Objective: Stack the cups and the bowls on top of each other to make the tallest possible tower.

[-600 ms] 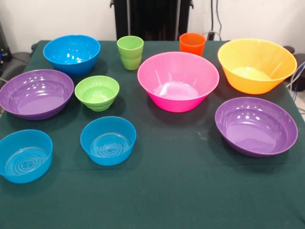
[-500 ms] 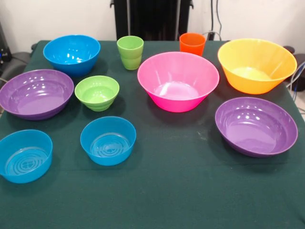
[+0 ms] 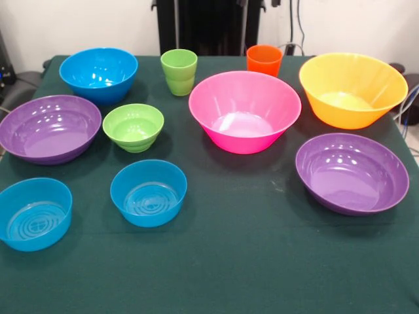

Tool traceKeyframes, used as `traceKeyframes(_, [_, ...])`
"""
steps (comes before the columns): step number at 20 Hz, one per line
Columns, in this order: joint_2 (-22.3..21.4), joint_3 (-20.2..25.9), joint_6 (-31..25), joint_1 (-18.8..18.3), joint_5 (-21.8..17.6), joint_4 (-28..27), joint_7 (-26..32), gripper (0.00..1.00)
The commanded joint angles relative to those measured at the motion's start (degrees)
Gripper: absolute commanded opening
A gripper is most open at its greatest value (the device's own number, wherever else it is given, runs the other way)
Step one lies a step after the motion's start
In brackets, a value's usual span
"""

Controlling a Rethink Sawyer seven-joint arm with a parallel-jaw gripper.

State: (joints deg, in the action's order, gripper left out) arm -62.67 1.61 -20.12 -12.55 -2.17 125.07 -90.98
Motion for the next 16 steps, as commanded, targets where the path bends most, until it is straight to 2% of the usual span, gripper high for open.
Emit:
traceKeyframes(1, [4.70,6.66,6.15,-3.13,-6.62,8.18,-0.79,1.00])
traceKeyframes(11, [5.69,7.27,10.52,-5.34,-11.79,11.24,-2.74,1.00])
traceKeyframes(16, [7.31,5.77,15.43,-4.04,-14.48,12.47,-5.38,1.00])
